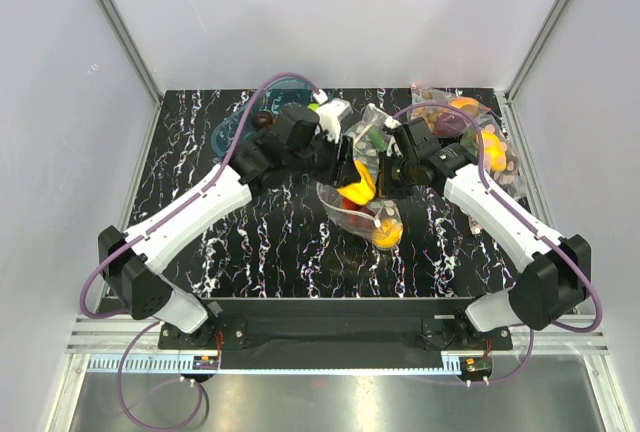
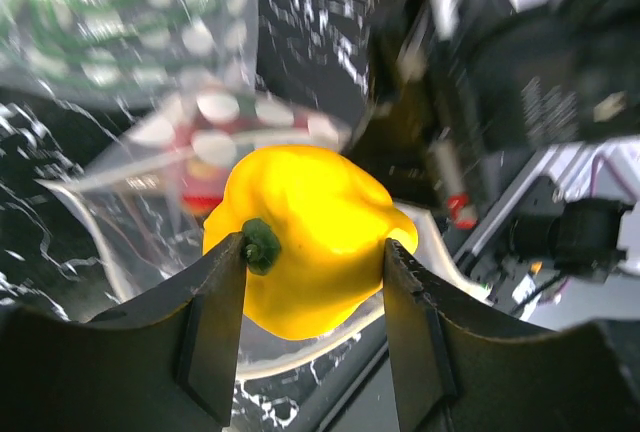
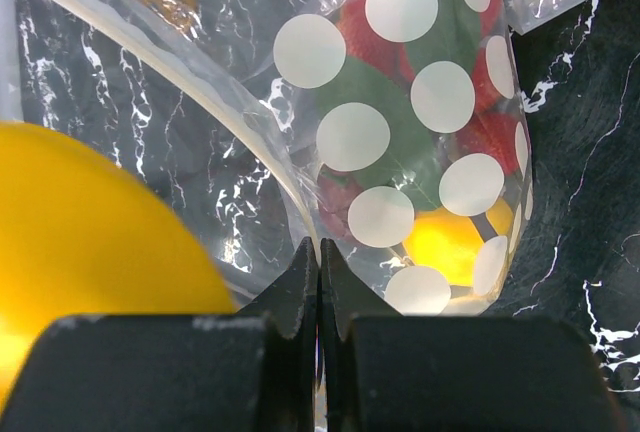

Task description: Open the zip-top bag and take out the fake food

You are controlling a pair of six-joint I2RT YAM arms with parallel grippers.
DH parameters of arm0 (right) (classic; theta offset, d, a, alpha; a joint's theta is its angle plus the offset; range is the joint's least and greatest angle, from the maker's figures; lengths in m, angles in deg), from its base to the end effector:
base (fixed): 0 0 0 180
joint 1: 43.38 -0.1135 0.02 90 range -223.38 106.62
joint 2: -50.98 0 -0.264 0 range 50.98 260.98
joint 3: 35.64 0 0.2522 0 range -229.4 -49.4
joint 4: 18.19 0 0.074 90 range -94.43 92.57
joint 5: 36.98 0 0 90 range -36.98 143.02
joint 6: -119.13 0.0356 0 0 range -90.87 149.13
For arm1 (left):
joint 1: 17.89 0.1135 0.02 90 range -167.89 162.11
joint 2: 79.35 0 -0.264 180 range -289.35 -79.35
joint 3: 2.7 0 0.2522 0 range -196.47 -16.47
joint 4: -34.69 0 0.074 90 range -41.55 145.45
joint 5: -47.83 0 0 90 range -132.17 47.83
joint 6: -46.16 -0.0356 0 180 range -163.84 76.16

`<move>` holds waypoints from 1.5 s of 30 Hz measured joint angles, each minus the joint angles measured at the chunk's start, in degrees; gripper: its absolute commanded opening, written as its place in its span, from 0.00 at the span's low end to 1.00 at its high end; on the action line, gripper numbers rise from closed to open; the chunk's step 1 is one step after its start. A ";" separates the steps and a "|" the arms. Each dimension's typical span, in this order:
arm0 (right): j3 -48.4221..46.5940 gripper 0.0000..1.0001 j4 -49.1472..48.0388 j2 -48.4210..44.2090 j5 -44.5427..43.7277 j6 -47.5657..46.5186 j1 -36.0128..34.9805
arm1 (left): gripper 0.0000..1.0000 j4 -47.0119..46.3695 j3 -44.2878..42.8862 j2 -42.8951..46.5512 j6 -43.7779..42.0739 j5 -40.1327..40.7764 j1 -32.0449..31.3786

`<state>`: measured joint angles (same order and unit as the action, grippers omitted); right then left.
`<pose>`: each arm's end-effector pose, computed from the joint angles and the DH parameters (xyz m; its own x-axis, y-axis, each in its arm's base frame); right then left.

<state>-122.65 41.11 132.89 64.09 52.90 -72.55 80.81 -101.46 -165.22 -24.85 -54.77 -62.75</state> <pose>0.2567 0.1511 0.3089 -0.8805 -0.0384 -0.4726 -0.2421 0.8935 0.3783 0.2340 -0.2438 0.3735 -0.6334 0.1823 -0.7521 0.6468 0.6582 -0.3852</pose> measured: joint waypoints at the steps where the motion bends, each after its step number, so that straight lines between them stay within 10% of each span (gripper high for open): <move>1: 0.11 0.00 -0.02 0.04 0.00 0.00 0.00 | 0.00 0.13 -1.16 -0.13 -0.07 0.13 0.20; 14: 0.81 0.00 -0.26 0.07 -0.92 -0.07 0.00 | 0.00 8.02 -5.27 1.81 -2.56 1.66 1.97; 26: 0.87 0.00 -0.35 0.07 -0.98 -0.04 0.00 | 0.00 4.59 -6.45 5.75 -2.71 0.68 22.03; 37: 0.79 0.00 -1.40 0.02 -0.92 -0.13 0.15 | 0.01 -1.25 -6.51 -17.09 -2.12 13.77 35.69; 39: 0.59 0.00 -1.64 0.02 -0.90 -0.20 0.28 | 0.11 -1.33 -6.54 -19.91 -2.38 14.51 36.26; 41: 0.35 0.00 -2.08 0.02 -0.87 -0.26 0.44 | 0.50 -1.25 -7.39 -22.23 -2.71 14.95 36.74; 45: 0.00 0.00 -2.93 0.04 -0.39 -0.61 0.66 | 0.83 -1.05 -11.61 -25.22 -4.66 15.65 37.18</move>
<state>-122.65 38.18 132.93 63.70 52.29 -71.89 79.76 -113.06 -190.44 -29.51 -39.12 -25.58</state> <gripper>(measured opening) 0.012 0.690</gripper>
